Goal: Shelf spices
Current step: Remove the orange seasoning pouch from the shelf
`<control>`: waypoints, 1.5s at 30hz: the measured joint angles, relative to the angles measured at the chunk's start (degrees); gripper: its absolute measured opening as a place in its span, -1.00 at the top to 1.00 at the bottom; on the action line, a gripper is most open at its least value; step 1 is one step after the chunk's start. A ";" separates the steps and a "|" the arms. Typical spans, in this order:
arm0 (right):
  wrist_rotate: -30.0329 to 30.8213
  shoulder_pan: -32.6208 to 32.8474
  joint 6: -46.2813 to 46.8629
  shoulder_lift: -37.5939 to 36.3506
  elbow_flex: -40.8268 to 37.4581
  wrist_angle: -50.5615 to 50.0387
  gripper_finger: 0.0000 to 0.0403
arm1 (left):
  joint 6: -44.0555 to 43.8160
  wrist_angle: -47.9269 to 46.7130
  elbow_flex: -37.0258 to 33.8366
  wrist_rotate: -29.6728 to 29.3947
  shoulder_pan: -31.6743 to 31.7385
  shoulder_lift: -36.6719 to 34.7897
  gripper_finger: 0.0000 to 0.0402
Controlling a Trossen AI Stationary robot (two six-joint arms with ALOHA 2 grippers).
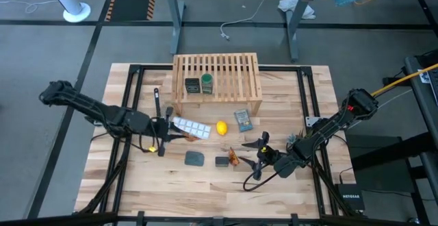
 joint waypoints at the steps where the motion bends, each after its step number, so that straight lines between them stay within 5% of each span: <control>1: 0.01 0.00 -0.02 0.00 0.00 0.02 -0.24 | -0.57 0.42 0.00 -0.13 -0.75 1.20 0.94; 9: 0.00 0.00 -0.02 0.02 0.00 -0.02 -0.24 | -1.63 8.54 -0.09 -3.22 -6.11 13.14 0.94; 23: -3.70 0.77 0.00 0.02 0.00 -0.31 -0.24 | -1.86 20.44 -0.09 -5.91 -5.54 25.90 0.94; 37: 15.52 12.86 -0.02 0.04 -0.02 0.53 -0.24 | -6.88 42.86 -9.01 -5.51 -1.00 32.01 0.95; 45: 16.68 13.49 -0.02 0.04 -0.02 0.59 -0.24 | -8.40 49.83 -9.31 -5.05 -1.05 39.88 0.95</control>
